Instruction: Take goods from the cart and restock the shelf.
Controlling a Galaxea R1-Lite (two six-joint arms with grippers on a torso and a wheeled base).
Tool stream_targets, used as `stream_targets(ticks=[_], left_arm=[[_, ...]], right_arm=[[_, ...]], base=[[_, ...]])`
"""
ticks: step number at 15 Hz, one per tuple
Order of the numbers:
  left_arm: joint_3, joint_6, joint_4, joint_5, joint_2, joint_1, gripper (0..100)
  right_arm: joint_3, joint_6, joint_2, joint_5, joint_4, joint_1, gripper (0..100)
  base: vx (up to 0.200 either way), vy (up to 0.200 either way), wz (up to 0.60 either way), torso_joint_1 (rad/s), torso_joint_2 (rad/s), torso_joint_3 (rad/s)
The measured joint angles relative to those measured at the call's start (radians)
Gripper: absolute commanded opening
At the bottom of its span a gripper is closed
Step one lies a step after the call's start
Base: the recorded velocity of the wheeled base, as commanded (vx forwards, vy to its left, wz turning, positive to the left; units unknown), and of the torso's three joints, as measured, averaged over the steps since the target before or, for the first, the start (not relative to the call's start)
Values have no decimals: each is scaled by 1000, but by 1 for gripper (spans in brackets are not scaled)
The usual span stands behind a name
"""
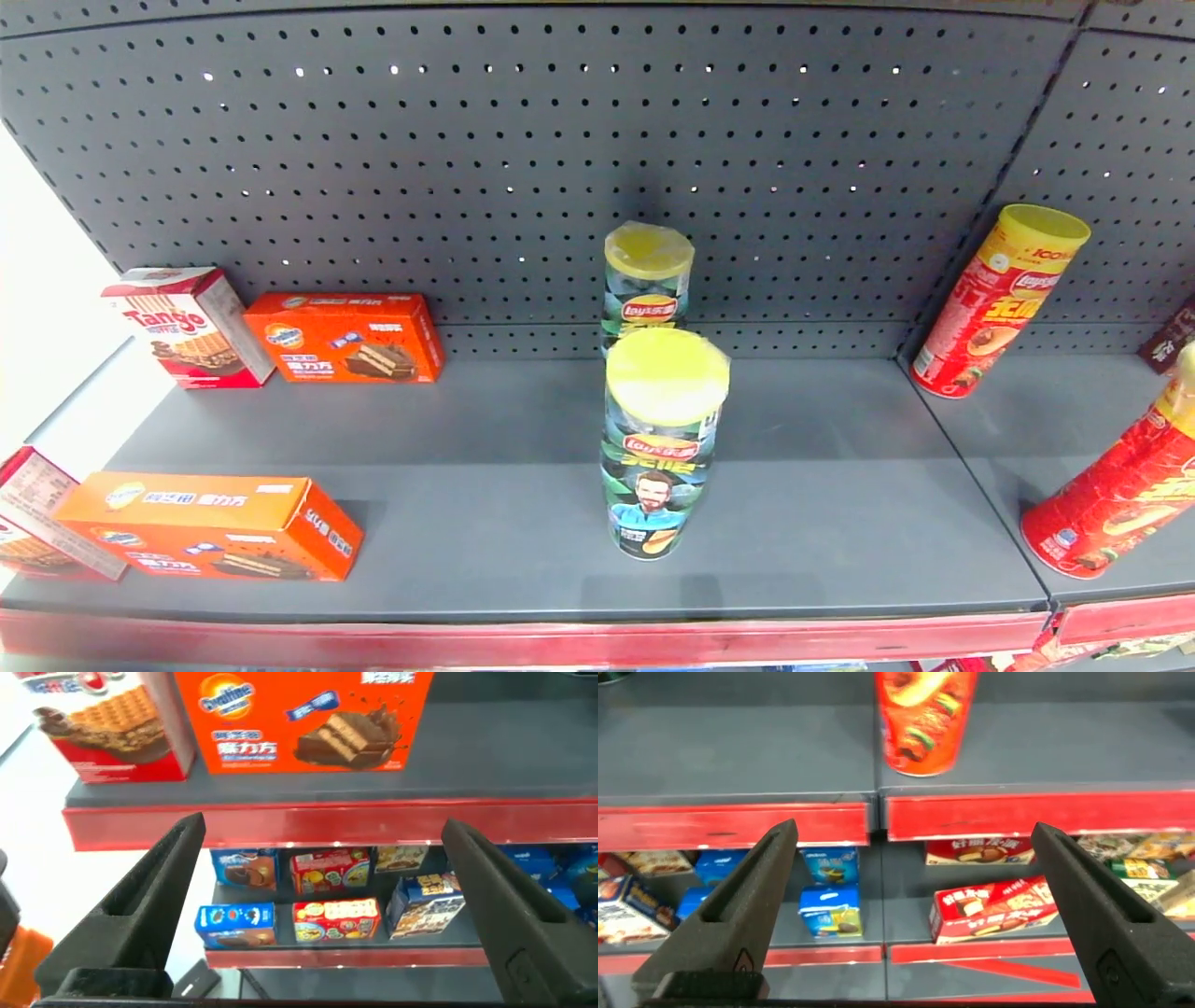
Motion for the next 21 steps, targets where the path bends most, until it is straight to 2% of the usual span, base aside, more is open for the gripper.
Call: stream_targets(ticks=[3, 21], left_arm=[[0, -1, 0, 5, 0, 1, 100], [0, -1, 0, 1, 1, 0, 100]], right_arm=[[0, 0, 0, 0, -1, 0, 100], [0, 1, 0, 1, -1, 0, 100]], base=[[-67, 0, 0, 1, 2, 2], [0, 0, 0, 0, 0, 0]])
